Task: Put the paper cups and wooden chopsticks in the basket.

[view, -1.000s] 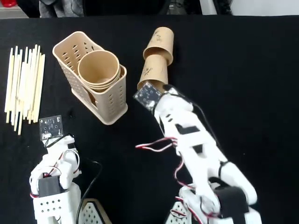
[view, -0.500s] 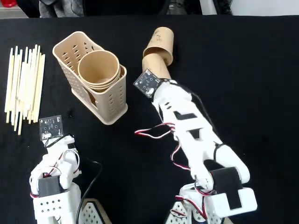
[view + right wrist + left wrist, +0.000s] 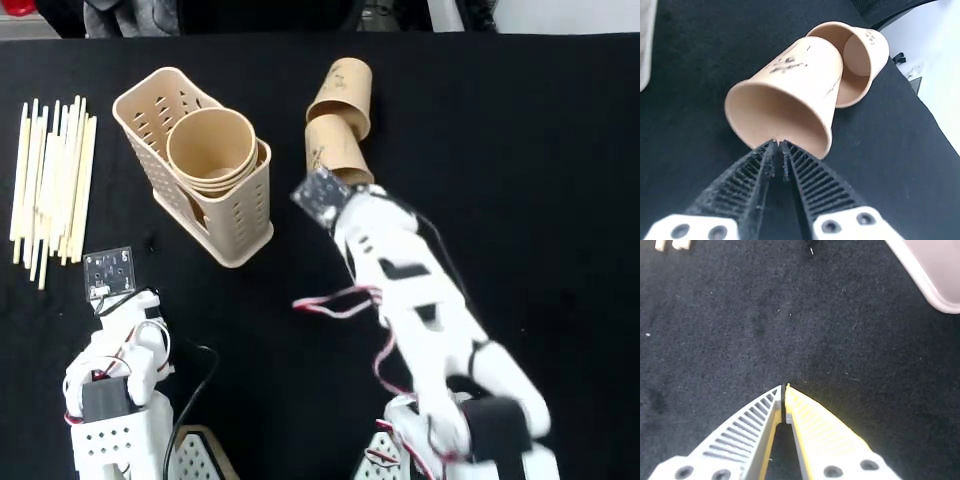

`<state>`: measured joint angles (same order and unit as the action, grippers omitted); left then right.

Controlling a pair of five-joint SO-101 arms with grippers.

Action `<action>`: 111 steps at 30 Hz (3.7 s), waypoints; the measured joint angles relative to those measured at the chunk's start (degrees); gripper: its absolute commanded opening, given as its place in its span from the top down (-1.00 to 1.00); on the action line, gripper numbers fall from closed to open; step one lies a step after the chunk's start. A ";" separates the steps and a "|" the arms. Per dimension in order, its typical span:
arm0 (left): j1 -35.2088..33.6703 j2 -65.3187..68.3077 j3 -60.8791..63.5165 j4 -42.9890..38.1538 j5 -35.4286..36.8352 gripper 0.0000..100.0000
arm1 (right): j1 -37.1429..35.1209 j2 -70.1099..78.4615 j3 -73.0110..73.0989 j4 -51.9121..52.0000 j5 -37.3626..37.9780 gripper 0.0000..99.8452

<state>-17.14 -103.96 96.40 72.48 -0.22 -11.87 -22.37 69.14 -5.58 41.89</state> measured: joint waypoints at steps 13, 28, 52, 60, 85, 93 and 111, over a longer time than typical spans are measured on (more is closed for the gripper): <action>0.00 0.00 0.00 0.00 0.00 0.94 | 0.09 -16.79 8.00 0.00 -0.53 0.72; 0.00 0.00 0.00 0.00 0.00 0.94 | 0.44 9.49 -1.85 -12.40 8.88 0.79; 0.00 0.00 0.00 0.00 0.00 0.94 | 1.49 7.03 11.52 -33.05 13.01 0.79; 0.00 0.00 0.00 0.00 0.00 0.94 | 1.49 2.46 4.04 -18.11 13.54 0.79; 0.00 0.00 0.00 0.00 0.00 0.94 | 3.60 16.62 -6.95 -16.00 15.74 0.79; 0.00 0.00 0.00 0.00 0.00 0.94 | 3.60 16.62 -6.86 -19.16 19.08 0.73; 0.00 0.00 0.00 0.00 0.00 0.94 | 4.48 21.89 -6.86 -28.84 30.51 0.71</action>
<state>-17.14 -103.96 96.40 72.48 -0.22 -7.38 -0.48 62.29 -34.42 72.40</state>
